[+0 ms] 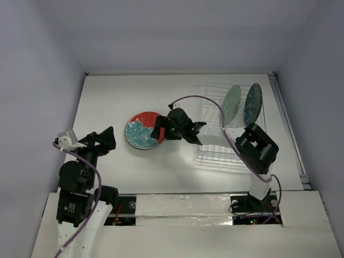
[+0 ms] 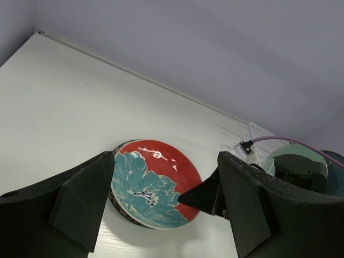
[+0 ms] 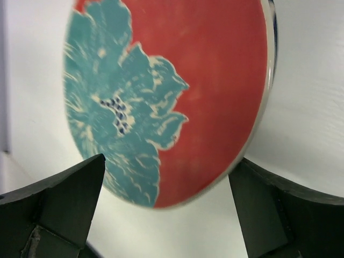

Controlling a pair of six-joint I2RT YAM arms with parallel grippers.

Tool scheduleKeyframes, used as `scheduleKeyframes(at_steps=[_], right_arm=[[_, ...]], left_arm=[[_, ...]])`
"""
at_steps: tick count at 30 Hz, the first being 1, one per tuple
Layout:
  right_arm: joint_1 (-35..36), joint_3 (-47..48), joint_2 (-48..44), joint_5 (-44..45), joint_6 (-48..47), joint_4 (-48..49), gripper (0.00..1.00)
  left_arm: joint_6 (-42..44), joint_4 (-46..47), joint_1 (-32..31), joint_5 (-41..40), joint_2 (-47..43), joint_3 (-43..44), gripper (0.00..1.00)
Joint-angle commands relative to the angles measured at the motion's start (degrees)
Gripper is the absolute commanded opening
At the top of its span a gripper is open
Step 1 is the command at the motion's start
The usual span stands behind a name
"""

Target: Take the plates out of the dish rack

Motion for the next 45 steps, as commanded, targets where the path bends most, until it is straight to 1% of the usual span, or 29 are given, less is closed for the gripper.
scheduleKeyframes(at_steps=[1,2,7,9,10,12,13,14,15,16,17,19,20,22,23,24,25,26,27,28,29,30,32,35,37,38,41,42,45], right_arm=[[0.9,3.2,-2.9,6.7,-7.5,-10.0,1.00],[0.9,3.7,-2.9,7.9,-8.7,-12.1,1.00],[0.9,3.9,-4.1,10.5,-10.5,-15.4,1.00],[0.9,3.3,-5.4,11.2,-11.2,-16.5,0.99],[0.9,2.9,-7.8,11.9,-11.2,-16.8,0.97],[0.9,1.8,-11.5,14.7,-11.7,-17.3,0.84],[0.9,0.7,-15.9,15.9,-11.9,-17.7,0.76],[0.9,0.4,-18.4,19.8,-12.1,-18.3,0.52],[0.9,0.3,-20.9,22.1,-12.4,-20.4,0.40],[0.9,0.3,-23.3,24.6,-12.6,-21.7,0.31],[0.3,0.4,-28.3,29.5,-12.7,-23.0,0.15],[-2.2,0.4,-33.2,33.0,-14.2,-26.2,0.03],[-3.7,0.4,-35.4,36.0,-14.7,-27.2,0.00],[-7.8,0.4,-41.3,38.5,-16.2,-30.4,0.00],[-13.0,0.4,-42.7,40.3,-16.7,-31.4,0.00],[-15.9,-0.3,-45.0,40.4,-17.8,-32.5,0.00],[-18.6,-0.7,-45.8,40.3,-18.7,-32.6,0.00],[-23.5,-1.0,-46.5,39.9,-19.8,-32.8,0.00],[-25.7,-1.6,-46.7,39.5,-20.3,-32.8,0.03],[-27.6,-1.8,-46.5,38.6,-20.9,-32.8,0.13],[-29.2,-1.8,-45.9,36.5,-21.7,-32.8,0.38],[-31.4,-1.8,-45.3,35.7,-22.1,-32.7,0.51],[-33.0,-1.4,-43.0,36.1,-22.7,-32.4,0.66],[-36.6,-1.2,-41.1,37.5,-23.0,-31.9,0.68],[-38.6,-1.3,-40.0,38.1,-23.3,-31.3,0.69],[-38.6,-1.3,-38.6,40.8,-23.3,-32.0,0.69],[-38.6,-1.7,-36.3,43.8,-23.3,-32.8,0.68],[-39.1,-1.9,-35.0,44.1,-23.5,-32.6,0.68],[-40.4,-1.8,-32.1,43.4,-23.5,-31.7,0.66]], left_arm=[[0.8,3.1,-0.3,0.6,-0.9,-0.1,0.75],[0.8,3.1,-0.3,0.6,-0.9,-0.1,0.75],[0.8,3.0,-0.3,0.5,-1.2,-0.1,0.75],[0.8,3.0,-0.3,0.4,-1.3,-0.1,0.75],[0.8,3.0,-0.3,0.4,-1.3,-0.1,0.75],[0.8,3.0,-0.3,0.5,-1.4,-0.1,0.75],[0.8,3.0,-0.3,0.5,-1.4,-0.1,0.75],[0.8,3.0,-0.3,0.5,-1.4,-0.1,0.75],[0.9,3.1,-0.3,0.6,-1.5,-0.1,0.75],[0.8,3.2,-0.3,0.6,-1.5,-0.1,0.75],[0.8,3.1,-0.3,0.6,-1.6,-0.1,0.75],[1.0,3.2,-0.3,0.9,-1.9,-0.2,0.72],[1.0,3.2,-0.3,1.0,-2.0,-0.2,0.70],[1.1,3.3,-0.3,1.3,-2.2,-0.2,0.63],[1.2,3.3,-0.3,1.3,-2.3,-0.2,0.58],[1.2,3.4,-0.3,1.3,-2.4,-0.3,0.47],[1.2,3.4,-0.8,1.3,-2.7,-0.3,0.40],[1.2,3.5,-0.8,1.3,-2.7,-0.3,0.35],[1.2,3.4,-0.8,1.2,-2.8,-0.2,0.24],[1.2,3.3,-0.8,1.1,-2.9,-0.2,0.19],[1.1,3.3,-0.8,0.8,-3.0,-0.1,0.15],[1.2,3.2,-0.8,0.6,-3.0,0.0,0.10],[1.1,3.0,-1.3,0.4,-3.0,0.0,0.09],[1.0,2.8,-1.3,0.1,-2.9,0.1,0.09],[1.0,2.8,-1.3,0.3,-2.9,0.1,0.13],[1.1,2.8,-1.3,0.4,-3.0,0.1,0.15],[1.1,2.7,-1.9,0.4,-3.2,0.2,0.25],[1.1,2.8,-1.9,0.5,-3.2,0.2,0.30],[1.1,2.7,-1.9,0.5,-3.1,0.2,0.38]])
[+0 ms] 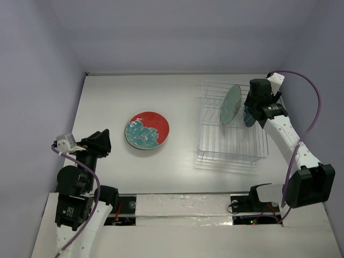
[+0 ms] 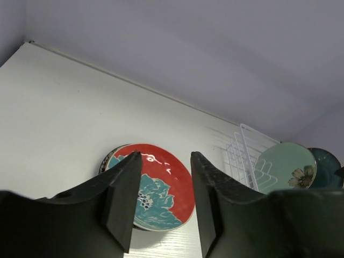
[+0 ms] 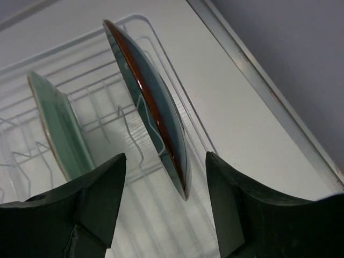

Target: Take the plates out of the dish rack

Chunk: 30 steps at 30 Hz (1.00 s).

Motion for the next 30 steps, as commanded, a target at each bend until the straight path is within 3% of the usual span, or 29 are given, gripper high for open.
scheduleKeyframes(at_steps=[1,9,12,18,20,30], right_arm=[[-1.2,-0.1,2.9,1.5,-1.0,0.9,0.65],[-1.8,4.8,9.9,4.5,-2.7,-1.1,0.39],[-1.8,6.1,10.4,5.4,-4.7,-1.5,0.35],[-1.8,8.5,8.7,6.8,-7.8,-3.6,0.04],[-1.8,9.3,7.6,7.4,-8.8,-3.8,0.00],[-1.8,17.6,1.5,8.7,-13.1,-6.3,0.00]], left_arm=[[0.5,2.3,-0.4,0.0,-0.6,0.2,0.39],[0.4,2.1,-0.4,-0.6,-0.3,0.3,0.46],[0.5,2.0,-0.4,-0.8,-0.4,0.3,0.47],[0.4,2.1,-0.4,-1.0,-0.3,0.4,0.47],[0.4,2.1,-0.4,-0.9,-0.3,0.3,0.47],[0.3,2.2,-0.4,-0.9,-0.1,0.3,0.47]])
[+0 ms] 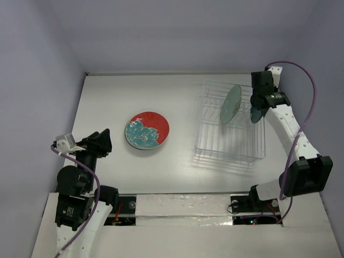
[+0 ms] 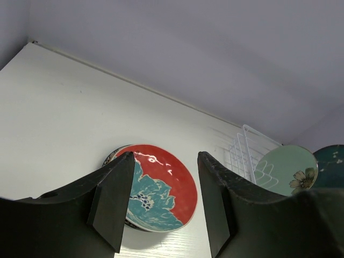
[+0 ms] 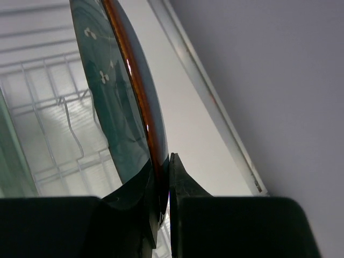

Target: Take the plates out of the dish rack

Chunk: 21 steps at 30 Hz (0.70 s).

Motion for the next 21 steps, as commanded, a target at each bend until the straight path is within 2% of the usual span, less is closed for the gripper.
scheduleKeyframes(at_steps=[1,11,14,17,18,21], right_arm=[[-0.2,7.5,-6.6,4.5,-1.2,6.4,0.00],[5.6,15.4,-17.3,6.1,0.2,3.5,0.00],[9.6,14.4,-21.3,-1.9,2.8,6.3,0.00],[13.6,8.4,-24.0,-18.5,8.6,13.5,0.00],[14.8,6.6,-24.1,-24.9,12.2,18.8,0.00],[20.3,2.8,-20.4,-32.9,17.5,26.4,0.00]], left_arm=[[0.3,2.1,-0.4,-0.3,-0.1,0.3,0.47],[0.2,2.1,-0.4,-0.5,0.1,0.3,0.47],[0.2,2.2,-0.4,-0.4,0.1,0.3,0.47],[0.2,2.2,-0.4,-0.3,0.3,0.3,0.47],[0.2,2.2,-0.4,-0.3,0.4,0.3,0.47],[0.2,2.0,-0.4,-0.5,0.7,0.3,0.47]])
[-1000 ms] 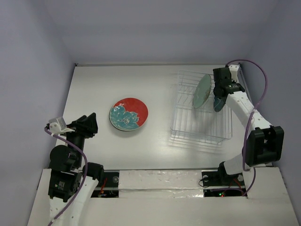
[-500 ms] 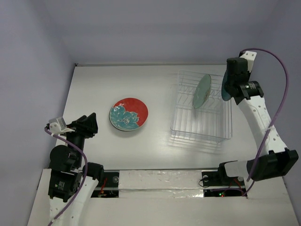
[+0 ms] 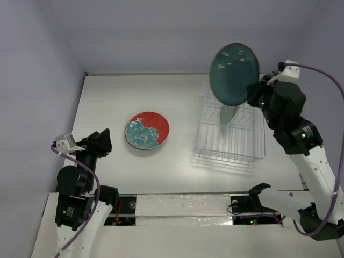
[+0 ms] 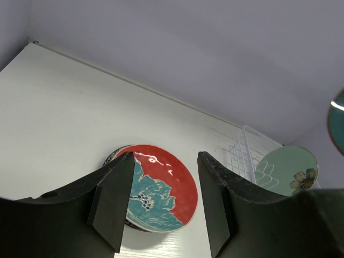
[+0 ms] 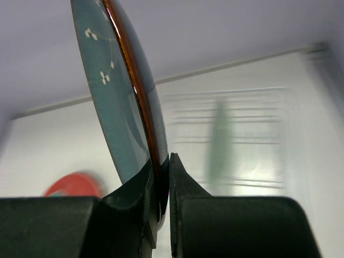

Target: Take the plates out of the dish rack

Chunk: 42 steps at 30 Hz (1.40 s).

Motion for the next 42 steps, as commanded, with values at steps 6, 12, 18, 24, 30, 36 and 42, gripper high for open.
scheduleKeyframes(at_steps=[6,12,18,24,30,36,42], right_arm=[[13.6,-4.5,17.7,-26.9,19.0,35.3,0.00],[18.6,-2.2,29.9,-29.9,24.4,41.9,0.00],[20.2,-4.0,39.0,-33.8,31.6,48.8,0.00],[20.7,-8.0,44.4,-35.1,36.9,54.4,0.00],[20.7,-11.0,46.3,-34.8,38.2,56.2,0.00],[20.7,-12.9,47.0,-35.1,38.6,56.6,0.00],[20.7,-15.5,47.4,-36.2,38.1,55.4,0.24]], left_arm=[[0.1,2.0,0.1,-0.5,0.5,0.3,0.48],[0.2,2.1,0.1,-0.3,0.8,0.2,0.48],[0.1,2.1,0.1,-0.3,0.9,0.2,0.48],[0.0,2.0,0.1,-0.2,0.9,0.2,0.48],[0.1,2.1,0.1,-0.1,0.8,0.2,0.48],[0.0,2.2,0.1,-0.1,0.7,0.2,0.48],[0.0,2.1,0.1,-0.1,0.5,0.2,0.48]])
